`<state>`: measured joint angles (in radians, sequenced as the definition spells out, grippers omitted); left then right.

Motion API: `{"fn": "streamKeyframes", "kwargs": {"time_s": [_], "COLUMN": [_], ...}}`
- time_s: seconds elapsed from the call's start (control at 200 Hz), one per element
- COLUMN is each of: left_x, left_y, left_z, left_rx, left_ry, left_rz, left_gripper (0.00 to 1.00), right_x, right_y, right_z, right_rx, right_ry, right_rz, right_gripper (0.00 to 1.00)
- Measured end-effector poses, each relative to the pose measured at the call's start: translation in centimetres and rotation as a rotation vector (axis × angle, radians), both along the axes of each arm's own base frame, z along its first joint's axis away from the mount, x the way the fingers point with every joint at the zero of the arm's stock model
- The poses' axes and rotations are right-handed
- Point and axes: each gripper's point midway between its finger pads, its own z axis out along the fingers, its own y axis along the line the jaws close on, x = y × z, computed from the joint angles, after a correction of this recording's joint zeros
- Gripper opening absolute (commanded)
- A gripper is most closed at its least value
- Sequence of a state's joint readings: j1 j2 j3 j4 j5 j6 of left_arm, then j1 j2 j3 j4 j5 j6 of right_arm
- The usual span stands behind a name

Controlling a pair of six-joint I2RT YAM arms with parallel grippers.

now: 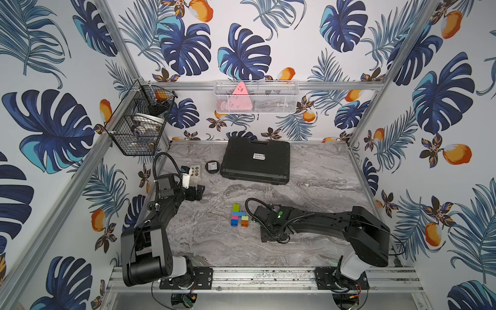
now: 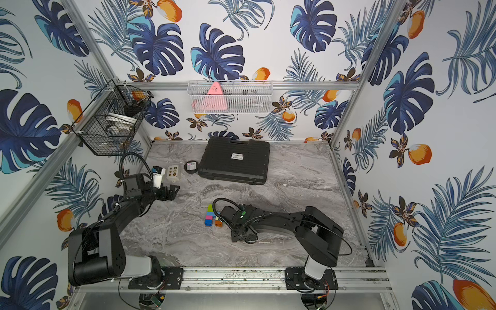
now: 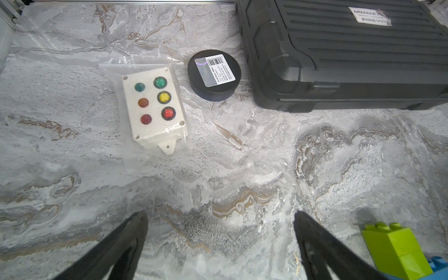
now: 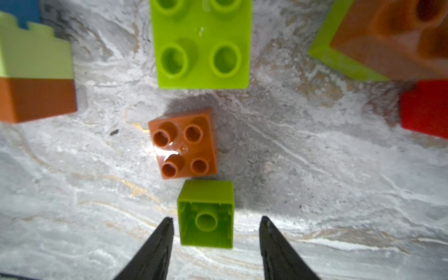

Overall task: Assemble the letter h with lego
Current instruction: Pick up the lego brick from the center of the board.

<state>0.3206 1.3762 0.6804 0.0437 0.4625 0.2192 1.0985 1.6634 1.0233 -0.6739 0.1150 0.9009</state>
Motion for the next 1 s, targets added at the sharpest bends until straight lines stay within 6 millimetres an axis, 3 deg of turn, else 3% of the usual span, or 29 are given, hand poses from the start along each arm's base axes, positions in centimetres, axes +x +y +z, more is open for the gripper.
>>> {"fn": "streamKeyframes", "kwargs": {"time_s": [0.19,0.561,0.601,0.716,0.892,1.002], "left_x": [0.0,0.0,0.0,0.0,0.0,0.0], "left_y": [0.0,0.0,0.0,0.0,0.0,0.0], "left_z": [0.0,0.0,0.0,-0.1,-0.2,-0.2], "left_rx": [0.0,0.0,0.0,0.0,0.0,-0.001], "left_ry": [0.0,0.001,0.001,0.001,0.006,0.007], "left_rz": [0.0,0.0,0.0,0.0,0.002,0.002], "left_gripper": [0.99,0.99,0.99,0.99,0.99,0.99], "right_x": [0.4,1.1,1.1,1.2,1.4,1.1], "right_y": [-1.5,-2.4,-2.4,-2.8,-2.7,-1.3], "right_z": [0.3,-0.8,-0.9,-1.6,-2.4,-2.6], "right_rx": [0.017,0.01,0.011,0.044,0.249,0.442], "right_ry": [-0.007,0.018,0.022,0.035,0.057,0.086], "right_rz": [-0.036,-0.072,-0.075,-0.09,-0.116,-0.096], "right_gripper": [0.42,0.33,0.29,0.0,0.0,0.0]}}
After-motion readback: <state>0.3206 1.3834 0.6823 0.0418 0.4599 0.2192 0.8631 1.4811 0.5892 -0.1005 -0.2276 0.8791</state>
